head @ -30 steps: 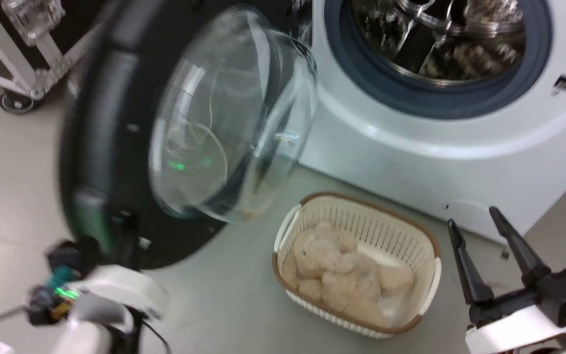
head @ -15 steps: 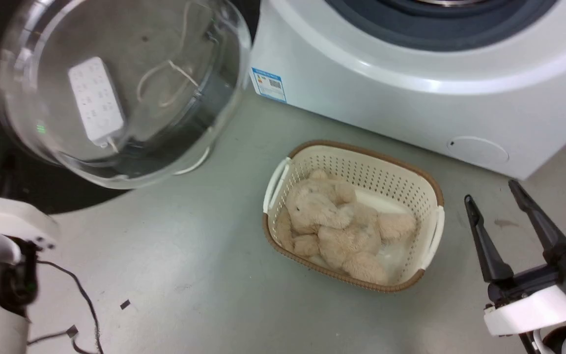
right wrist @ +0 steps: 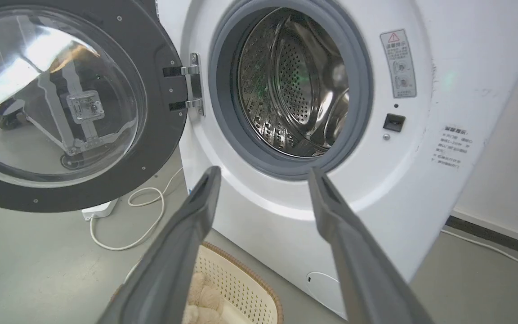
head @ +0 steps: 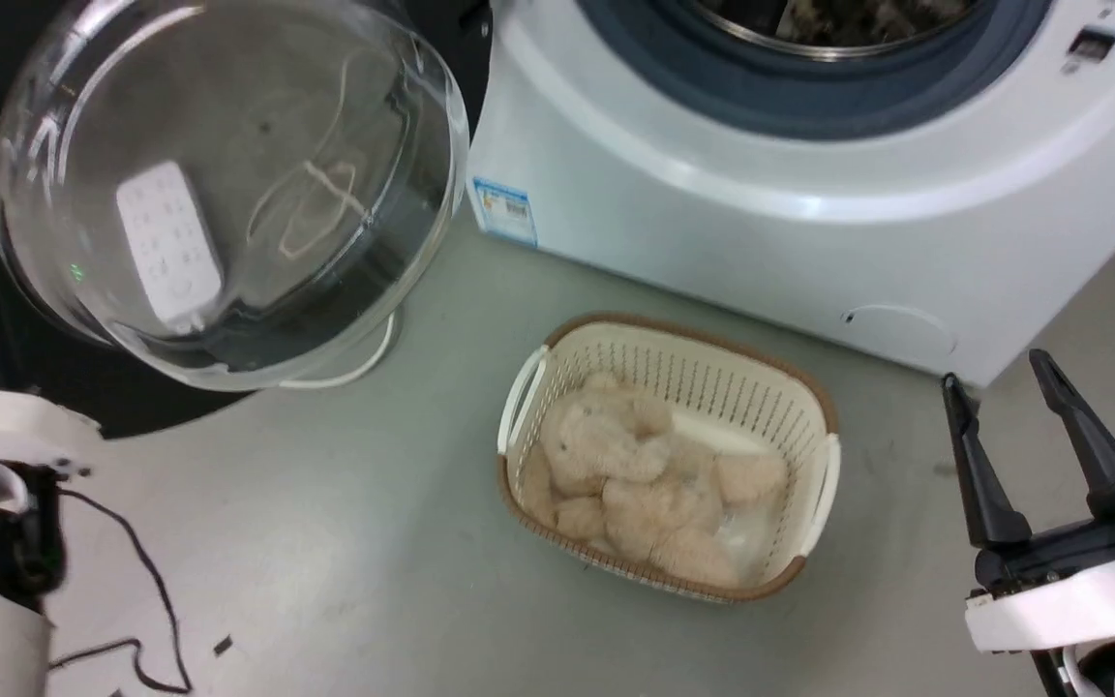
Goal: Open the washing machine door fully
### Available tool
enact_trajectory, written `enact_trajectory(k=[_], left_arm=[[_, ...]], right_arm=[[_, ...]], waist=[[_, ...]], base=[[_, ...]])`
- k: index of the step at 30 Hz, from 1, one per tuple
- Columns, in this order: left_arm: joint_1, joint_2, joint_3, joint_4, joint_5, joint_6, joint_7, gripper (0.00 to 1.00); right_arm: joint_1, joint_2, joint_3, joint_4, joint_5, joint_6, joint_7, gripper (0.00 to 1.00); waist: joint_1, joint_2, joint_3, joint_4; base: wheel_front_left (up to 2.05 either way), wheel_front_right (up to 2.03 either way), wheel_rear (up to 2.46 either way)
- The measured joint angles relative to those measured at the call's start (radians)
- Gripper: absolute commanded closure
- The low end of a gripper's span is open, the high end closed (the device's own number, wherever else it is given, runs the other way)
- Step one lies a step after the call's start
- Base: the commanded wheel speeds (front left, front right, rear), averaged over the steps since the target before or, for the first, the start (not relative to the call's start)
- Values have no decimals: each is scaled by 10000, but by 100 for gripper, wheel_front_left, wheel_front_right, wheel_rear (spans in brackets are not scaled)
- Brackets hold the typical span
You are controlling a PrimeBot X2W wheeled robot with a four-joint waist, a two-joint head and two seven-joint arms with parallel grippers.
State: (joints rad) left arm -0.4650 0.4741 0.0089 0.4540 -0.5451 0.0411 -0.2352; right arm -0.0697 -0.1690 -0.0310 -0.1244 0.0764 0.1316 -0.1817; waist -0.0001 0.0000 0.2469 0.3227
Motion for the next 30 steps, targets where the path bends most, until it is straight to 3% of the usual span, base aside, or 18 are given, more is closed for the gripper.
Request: enact_trajectory(k=[3, 9, 17, 27, 28, 29, 30], left_arm=[[505, -268, -268, -765, 364, -2, -127, 100], [1752, -909, -685, -2523, 802, 94, -209, 100], [3855, -1601, -1099, -4811, 1277, 499, -213, 100], [5522, -2320, -1618, -5344, 1465, 840, -213, 100], [5629, -2387, -1672, -5344, 1528, 882, -215, 87], [5724, -2429, -1726, -5340, 1649, 897, -213, 53], [5798, -2472, -1768, -5342, 1760, 947, -213, 2]], right_arm=[[42, 384, -316, 196, 299, 0, -153, 0], [476, 552, -713, 353, 6, 0, -362, 0], [1013, 865, -527, 98, -198, 0, -322, 0], [1614, 1028, -332, 79, -407, 0, -272, 0], [1665, 1034, -303, 109, -408, 0, -272, 0], [1697, 1039, -297, 134, -408, 0, -274, 0], [1707, 1043, -286, 153, -408, 0, -282, 0]], waist=[[0, 0, -452, -102], [-2, 0, -1447, -443], [-2, 0, -2390, -1508], [-1, 0, -3006, -2625], [-1, 1, -3041, -2680], [-1, 1, -3068, -2724], [-1, 0, -3089, -2758]], base=[[0, 0, 0], [0, 0, 0], [0, 0, 0], [0, 0, 0], [0, 0, 0], [0, 0, 0], [0, 0, 0]])
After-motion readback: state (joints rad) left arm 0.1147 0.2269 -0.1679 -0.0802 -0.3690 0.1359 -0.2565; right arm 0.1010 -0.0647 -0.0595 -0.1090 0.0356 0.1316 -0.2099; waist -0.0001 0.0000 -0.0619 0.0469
